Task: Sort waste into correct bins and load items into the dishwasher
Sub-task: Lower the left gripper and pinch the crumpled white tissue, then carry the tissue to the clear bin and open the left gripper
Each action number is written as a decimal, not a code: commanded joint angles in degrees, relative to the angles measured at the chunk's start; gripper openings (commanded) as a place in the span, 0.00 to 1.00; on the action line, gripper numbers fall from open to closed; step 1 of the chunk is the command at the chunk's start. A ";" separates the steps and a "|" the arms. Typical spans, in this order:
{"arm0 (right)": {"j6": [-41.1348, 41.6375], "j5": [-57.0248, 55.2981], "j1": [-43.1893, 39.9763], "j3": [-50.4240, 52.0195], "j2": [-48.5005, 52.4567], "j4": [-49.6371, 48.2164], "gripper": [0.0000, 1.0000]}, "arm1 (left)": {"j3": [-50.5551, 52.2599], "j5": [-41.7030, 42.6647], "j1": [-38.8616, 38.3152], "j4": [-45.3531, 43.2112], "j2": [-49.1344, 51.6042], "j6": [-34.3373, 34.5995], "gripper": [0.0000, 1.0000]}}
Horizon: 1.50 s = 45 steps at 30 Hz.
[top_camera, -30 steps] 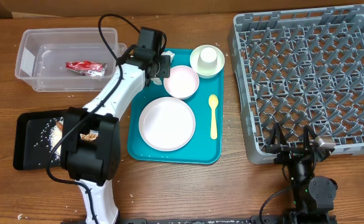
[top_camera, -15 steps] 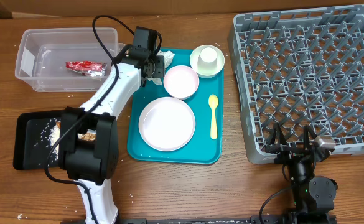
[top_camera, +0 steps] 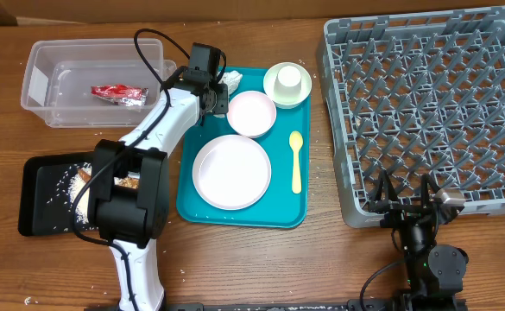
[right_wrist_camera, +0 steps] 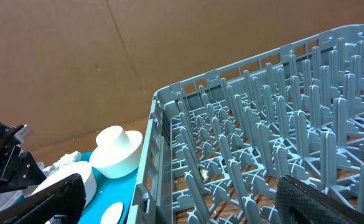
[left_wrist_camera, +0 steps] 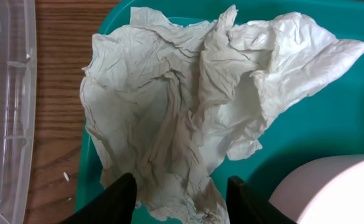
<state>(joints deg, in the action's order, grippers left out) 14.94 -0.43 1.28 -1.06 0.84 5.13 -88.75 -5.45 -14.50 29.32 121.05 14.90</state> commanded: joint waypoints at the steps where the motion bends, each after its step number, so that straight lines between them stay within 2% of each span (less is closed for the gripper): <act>1: -0.35 -0.09 0.37 0.61 -0.66 -0.37 1.00 | -0.22 -0.94 0.33 0.02 0.52 1.05 0.49; 8: -0.35 -0.09 0.37 0.61 -0.66 -0.37 1.00 | -0.22 -0.96 0.35 -0.22 1.55 1.86 0.51; 16: -0.33 -0.09 0.37 0.61 -0.66 -0.37 1.00 | -0.22 -0.94 0.35 -2.25 2.40 1.81 0.47; 18: -0.33 -0.09 0.37 0.61 -0.66 -0.35 1.00 | -0.22 -0.94 0.35 -2.93 2.40 1.84 0.42; 20: -0.33 -0.09 0.37 0.61 -0.66 -0.37 1.00 | -0.22 -0.94 0.35 -3.37 2.40 1.84 0.32; 24: -0.33 -0.09 0.37 0.61 -0.66 -0.35 1.00 | -0.24 -0.94 0.35 -3.48 2.38 1.81 0.04; 33: -0.33 -0.09 0.37 0.61 -0.66 -0.37 1.00 | -0.37 -0.92 0.33 -2.08 -2.51 1.86 0.04; 45: -0.33 -0.09 0.37 0.61 -0.66 -0.37 1.00 | -0.39 -1.05 0.35 3.08 -19.74 2.03 0.04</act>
<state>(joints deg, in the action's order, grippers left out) 14.94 -0.40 1.28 -1.06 0.84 5.15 -88.75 -5.72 -14.50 31.11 105.41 16.53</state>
